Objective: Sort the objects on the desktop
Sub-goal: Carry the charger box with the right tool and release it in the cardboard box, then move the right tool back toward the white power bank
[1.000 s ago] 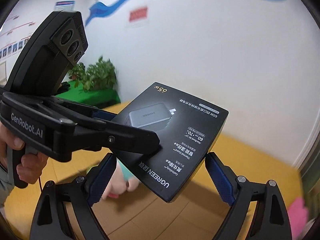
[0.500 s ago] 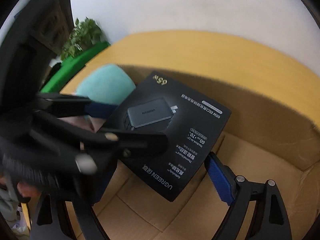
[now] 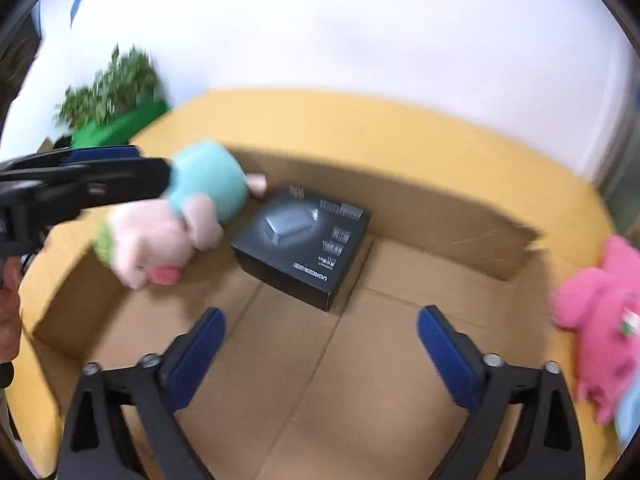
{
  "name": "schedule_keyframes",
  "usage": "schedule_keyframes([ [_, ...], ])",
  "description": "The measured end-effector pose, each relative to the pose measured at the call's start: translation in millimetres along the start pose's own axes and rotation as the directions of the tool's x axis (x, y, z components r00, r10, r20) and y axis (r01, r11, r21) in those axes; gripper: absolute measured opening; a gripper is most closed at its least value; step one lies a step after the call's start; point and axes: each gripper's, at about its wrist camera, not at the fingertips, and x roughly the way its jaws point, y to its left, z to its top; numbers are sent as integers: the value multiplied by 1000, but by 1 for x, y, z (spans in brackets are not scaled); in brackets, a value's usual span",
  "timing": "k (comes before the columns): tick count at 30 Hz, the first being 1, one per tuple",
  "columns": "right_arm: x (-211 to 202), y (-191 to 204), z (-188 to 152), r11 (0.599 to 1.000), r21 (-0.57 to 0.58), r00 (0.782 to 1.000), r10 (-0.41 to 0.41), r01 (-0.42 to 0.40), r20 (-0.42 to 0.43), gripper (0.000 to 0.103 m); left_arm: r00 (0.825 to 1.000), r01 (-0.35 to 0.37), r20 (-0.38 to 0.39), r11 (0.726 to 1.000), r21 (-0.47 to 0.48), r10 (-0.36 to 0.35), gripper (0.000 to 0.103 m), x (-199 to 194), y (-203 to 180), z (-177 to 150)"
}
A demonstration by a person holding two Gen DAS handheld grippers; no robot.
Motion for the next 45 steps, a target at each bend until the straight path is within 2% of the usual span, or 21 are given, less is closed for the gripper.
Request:
schedule_keyframes([
  [2,-38,9,-7,1000,-10,996,-28,29,81,103,993,2,115,1000,25,-5,80,-55,-12,-13],
  [3,-56,19,-14,999,-15,992,-45,47,118,103,984,1,176,1000,28,-6,81,-83,-17,-22],
  [5,-85,24,-26,997,-15,983,-73,77,166,103,961,4,276,1000,24,-10,81,-125,-24,-40],
  [6,-100,31,-33,996,-7,978,-88,90,189,103,944,-4,331,1000,2,3,81,-143,-31,-50],
  [8,-128,43,-47,994,14,967,-113,113,228,103,922,-24,386,999,-31,34,81,-174,-35,-70],
  [10,-142,50,-57,991,27,960,-137,134,246,103,922,-34,385,999,-14,36,81,-183,-33,-79],
  [13,-158,64,-74,982,39,954,-187,183,233,103,942,-33,335,999,2,30,81,-186,-44,-96],
  [19,-182,80,-100,985,75,964,-170,158,203,103,961,13,277,999,-32,-4,81,-177,-55,-122],
  [25,-193,85,-114,984,105,965,-164,145,207,103,975,-27,223,1000,10,24,81,-175,-70,-138],
  [33,-194,81,-130,980,137,966,-172,147,191,103,982,-10,190,1000,4,9,81,-171,-73,-148],
  [39,-190,79,-133,979,142,969,-168,144,180,103,984,-19,178,1000,-2,19,81,-166,-74,-151],
  [45,-186,76,-134,978,157,971,-167,140,174,103,986,3,169,1000,-6,-2,81,-162,-72,-152],
])
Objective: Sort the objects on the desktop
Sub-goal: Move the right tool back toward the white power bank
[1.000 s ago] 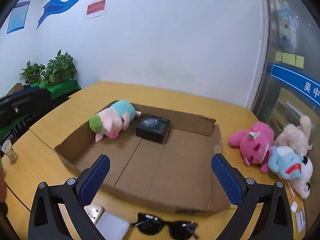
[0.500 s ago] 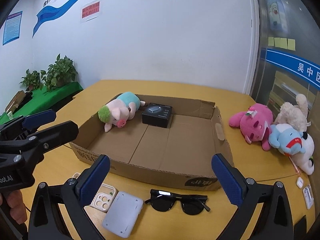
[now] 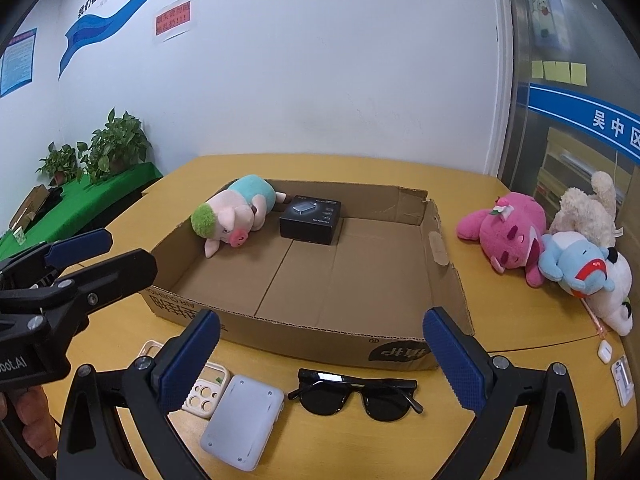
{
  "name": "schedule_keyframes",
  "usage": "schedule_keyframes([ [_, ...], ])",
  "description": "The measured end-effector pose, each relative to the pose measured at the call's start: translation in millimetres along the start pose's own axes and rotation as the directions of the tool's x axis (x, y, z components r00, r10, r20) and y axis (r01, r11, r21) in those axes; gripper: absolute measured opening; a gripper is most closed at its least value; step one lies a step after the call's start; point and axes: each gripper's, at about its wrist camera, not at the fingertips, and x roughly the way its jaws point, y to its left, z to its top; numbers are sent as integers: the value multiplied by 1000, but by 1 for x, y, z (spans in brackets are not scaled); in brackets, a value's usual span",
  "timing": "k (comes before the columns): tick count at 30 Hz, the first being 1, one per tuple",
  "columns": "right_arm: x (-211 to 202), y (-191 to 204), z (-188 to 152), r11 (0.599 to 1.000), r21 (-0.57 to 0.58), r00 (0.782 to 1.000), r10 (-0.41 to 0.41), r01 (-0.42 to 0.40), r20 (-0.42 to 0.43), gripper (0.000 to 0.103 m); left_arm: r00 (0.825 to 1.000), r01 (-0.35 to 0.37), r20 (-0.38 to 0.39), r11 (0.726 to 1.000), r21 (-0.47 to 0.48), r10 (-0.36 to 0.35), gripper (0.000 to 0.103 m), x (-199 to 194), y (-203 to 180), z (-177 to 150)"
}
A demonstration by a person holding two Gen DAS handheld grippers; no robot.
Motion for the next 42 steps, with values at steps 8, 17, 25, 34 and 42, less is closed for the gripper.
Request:
schedule_keyframes([
  [8,5,3,-7,1000,-7,1000,-20,20,-15,103,1000,-3,-14,1000,22,3,81,6,4,-5],
  [17,10,4,-9,1000,-18,1000,-10,9,-17,103,999,12,-44,1000,-2,-12,81,16,9,-10],
  [25,19,2,-22,998,-12,996,55,-56,-68,103,998,20,-66,1000,-17,-21,81,21,20,-17],
  [34,68,23,-90,954,22,897,289,-299,-334,103,942,112,-305,987,-113,-142,79,63,45,-71],
  [42,103,69,-119,927,-41,831,315,-374,-458,101,909,144,-374,981,-131,-183,72,73,49,-100],
])
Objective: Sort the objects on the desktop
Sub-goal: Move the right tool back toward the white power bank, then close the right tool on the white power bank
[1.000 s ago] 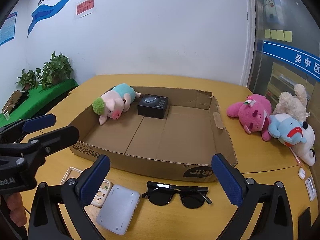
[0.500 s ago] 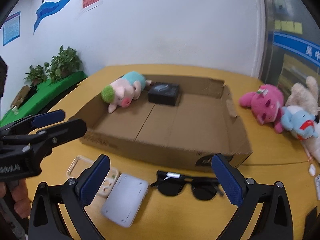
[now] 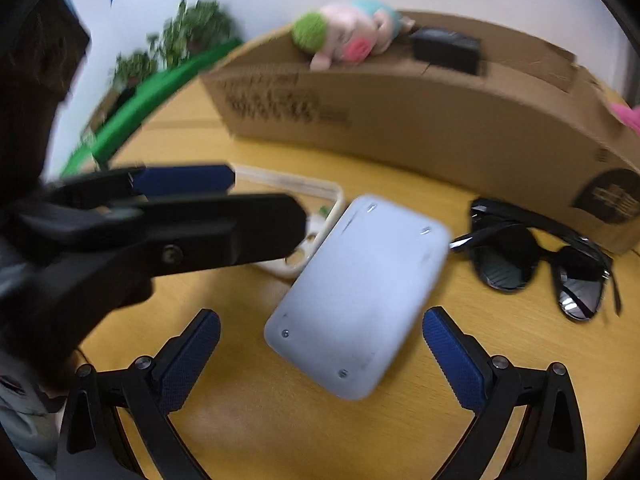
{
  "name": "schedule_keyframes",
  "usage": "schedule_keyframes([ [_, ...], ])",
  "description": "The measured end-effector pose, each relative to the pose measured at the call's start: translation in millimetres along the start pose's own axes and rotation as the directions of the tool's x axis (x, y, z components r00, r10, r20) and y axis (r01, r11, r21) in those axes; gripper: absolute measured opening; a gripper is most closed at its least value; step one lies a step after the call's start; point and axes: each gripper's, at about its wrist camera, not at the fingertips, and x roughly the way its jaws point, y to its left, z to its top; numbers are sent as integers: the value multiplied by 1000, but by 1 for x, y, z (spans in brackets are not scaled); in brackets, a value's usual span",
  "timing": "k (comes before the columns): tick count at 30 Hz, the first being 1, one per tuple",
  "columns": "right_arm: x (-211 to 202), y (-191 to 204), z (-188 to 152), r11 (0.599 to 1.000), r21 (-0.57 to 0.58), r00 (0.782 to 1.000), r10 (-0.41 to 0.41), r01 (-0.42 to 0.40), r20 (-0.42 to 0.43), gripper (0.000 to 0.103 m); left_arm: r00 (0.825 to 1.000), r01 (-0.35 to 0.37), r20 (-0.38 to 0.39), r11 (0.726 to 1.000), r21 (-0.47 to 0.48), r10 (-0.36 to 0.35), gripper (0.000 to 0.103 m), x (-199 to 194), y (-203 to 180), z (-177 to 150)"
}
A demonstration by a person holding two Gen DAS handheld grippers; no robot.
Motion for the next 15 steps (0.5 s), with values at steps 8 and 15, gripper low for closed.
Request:
schedule_keyframes([
  [8,4,5,-12,989,-64,991,-134,134,15,85,1000,-9,-12,999,-41,8,71,-5,22,-11],
  [15,-23,-12,-43,990,-16,990,-137,138,39,67,998,60,-30,998,-8,-60,71,-2,7,-11],
])
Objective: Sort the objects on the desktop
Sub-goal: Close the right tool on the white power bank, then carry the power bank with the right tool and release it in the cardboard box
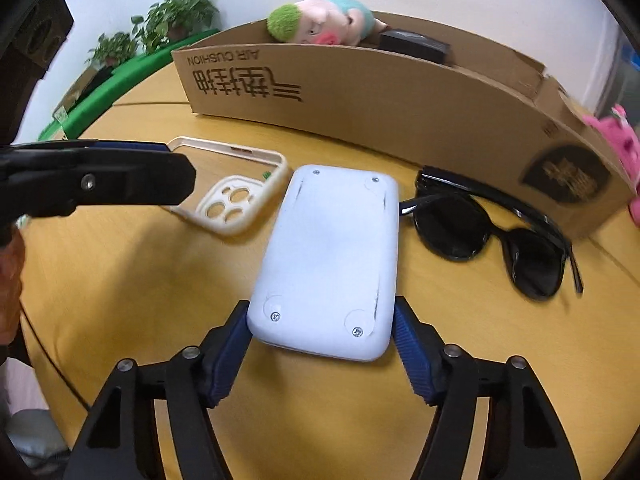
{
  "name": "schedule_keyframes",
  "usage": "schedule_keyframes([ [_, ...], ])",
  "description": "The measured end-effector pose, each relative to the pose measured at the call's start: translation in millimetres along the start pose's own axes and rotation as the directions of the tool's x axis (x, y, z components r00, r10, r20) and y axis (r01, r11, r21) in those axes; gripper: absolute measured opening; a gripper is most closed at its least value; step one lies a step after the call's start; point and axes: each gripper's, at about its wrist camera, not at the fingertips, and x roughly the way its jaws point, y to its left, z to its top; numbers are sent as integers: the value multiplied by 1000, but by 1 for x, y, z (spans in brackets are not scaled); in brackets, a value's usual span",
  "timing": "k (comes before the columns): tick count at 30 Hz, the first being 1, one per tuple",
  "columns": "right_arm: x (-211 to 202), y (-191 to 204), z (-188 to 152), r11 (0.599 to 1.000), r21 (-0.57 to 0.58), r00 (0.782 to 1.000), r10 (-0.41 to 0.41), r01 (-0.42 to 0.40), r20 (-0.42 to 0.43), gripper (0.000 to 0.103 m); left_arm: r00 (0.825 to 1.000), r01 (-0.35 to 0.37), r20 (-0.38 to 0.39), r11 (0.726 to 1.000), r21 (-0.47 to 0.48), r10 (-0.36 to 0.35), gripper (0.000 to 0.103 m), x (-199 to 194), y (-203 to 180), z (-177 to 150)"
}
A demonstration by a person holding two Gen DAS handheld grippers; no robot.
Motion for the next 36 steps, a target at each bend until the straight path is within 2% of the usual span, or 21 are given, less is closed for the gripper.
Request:
schedule_keyframes([
  [4,-10,-7,-15,999,21,999,43,-43,-5,67,996,74,-51,997,-12,-75,71,20,-11,-1],
  [7,-18,-3,-25,995,33,996,92,-91,-17,67,984,141,-102,990,-27,-143,70,33,-22,-4],
  [9,-22,-4,-32,992,40,993,117,-116,-17,68,979,162,-126,987,-21,-164,68,39,-32,-8],
  [12,-27,-10,-32,989,49,990,139,-139,9,77,977,140,-161,990,-10,-140,65,48,-44,-13],
  [15,-24,-11,-29,992,30,992,123,-123,-4,78,977,102,-184,995,-19,-104,59,56,-46,-17],
  [16,-21,-10,-28,992,22,992,128,-128,-17,78,976,99,-190,995,-29,-103,54,58,-47,-18],
  [17,-19,-7,-29,992,6,991,130,-130,-21,77,978,101,-180,994,-32,-105,51,57,-46,-20],
  [18,-19,-4,-29,993,-20,993,118,-119,-18,72,977,103,-183,994,-35,-107,49,58,-46,-21],
  [23,-21,-3,-25,994,-47,995,96,-97,-7,71,982,99,-154,993,-68,-109,45,55,-42,-21],
  [28,-32,-1,-31,994,-42,995,97,-96,9,71,988,84,-125,996,-44,-89,38,46,-45,-22],
  [32,-55,-4,-18,995,-42,992,94,-91,80,71,993,94,-68,995,-28,-96,37,25,-50,-7],
  [36,-88,-7,19,996,-75,979,59,-46,196,71,995,87,51,995,46,-89,37,-11,-66,32],
])
